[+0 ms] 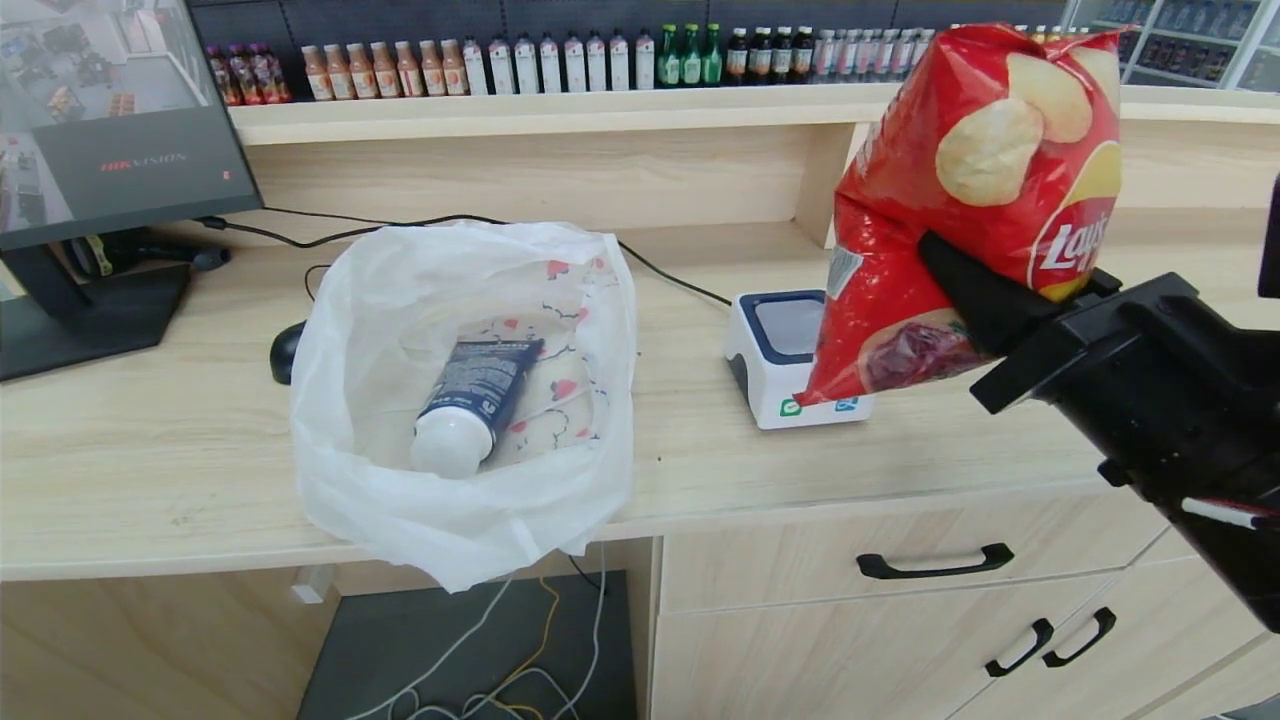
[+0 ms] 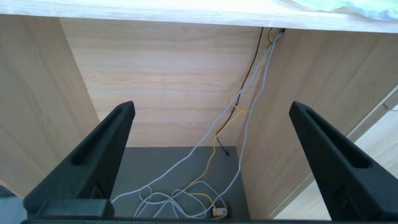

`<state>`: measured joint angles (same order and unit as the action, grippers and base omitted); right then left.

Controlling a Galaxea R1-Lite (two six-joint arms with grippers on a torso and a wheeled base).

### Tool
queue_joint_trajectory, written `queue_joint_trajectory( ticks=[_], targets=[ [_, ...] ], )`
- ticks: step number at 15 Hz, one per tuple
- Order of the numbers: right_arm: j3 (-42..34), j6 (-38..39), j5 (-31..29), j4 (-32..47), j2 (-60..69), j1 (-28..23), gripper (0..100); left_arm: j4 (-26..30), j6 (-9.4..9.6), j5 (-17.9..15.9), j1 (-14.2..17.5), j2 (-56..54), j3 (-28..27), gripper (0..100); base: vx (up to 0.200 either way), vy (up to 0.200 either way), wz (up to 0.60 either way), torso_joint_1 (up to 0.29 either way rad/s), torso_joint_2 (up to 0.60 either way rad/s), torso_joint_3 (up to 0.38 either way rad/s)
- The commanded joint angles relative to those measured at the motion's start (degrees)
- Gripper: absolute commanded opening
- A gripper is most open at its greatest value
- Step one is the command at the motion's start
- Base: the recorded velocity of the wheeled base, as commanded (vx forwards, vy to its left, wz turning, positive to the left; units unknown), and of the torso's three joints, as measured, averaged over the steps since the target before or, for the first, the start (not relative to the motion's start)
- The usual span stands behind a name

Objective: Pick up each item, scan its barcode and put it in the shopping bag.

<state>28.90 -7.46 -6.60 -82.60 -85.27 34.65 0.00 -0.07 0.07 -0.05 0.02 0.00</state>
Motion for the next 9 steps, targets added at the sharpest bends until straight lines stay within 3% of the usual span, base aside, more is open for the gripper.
queue_joint_trajectory(
  ticks=[1, 4, 9],
  targets=[
    [0.6, 0.2, 0.0, -0.3, -0.7, -0.6, 0, 0.0, 0.16, 0.0, 0.0, 0.0, 0.0, 100, 0.000, 0.000, 0.00, 0.000, 0.00, 0.000],
    [0.9, 0.2, 0.0, -0.4, -0.1, -1.0, 0, 0.0, -0.01, 0.0, 0.0, 0.0, 0.0, 100, 0.000, 0.000, 0.00, 0.000, 0.00, 0.000],
    [2.3, 0.2, 0.1, -0.4, 1.1, -2.2, 0, 0.0, -0.28, 0.0, 0.0, 0.0, 0.0, 100, 0.000, 0.200, 0.00, 0.002, 0.00, 0.003]
  ],
)
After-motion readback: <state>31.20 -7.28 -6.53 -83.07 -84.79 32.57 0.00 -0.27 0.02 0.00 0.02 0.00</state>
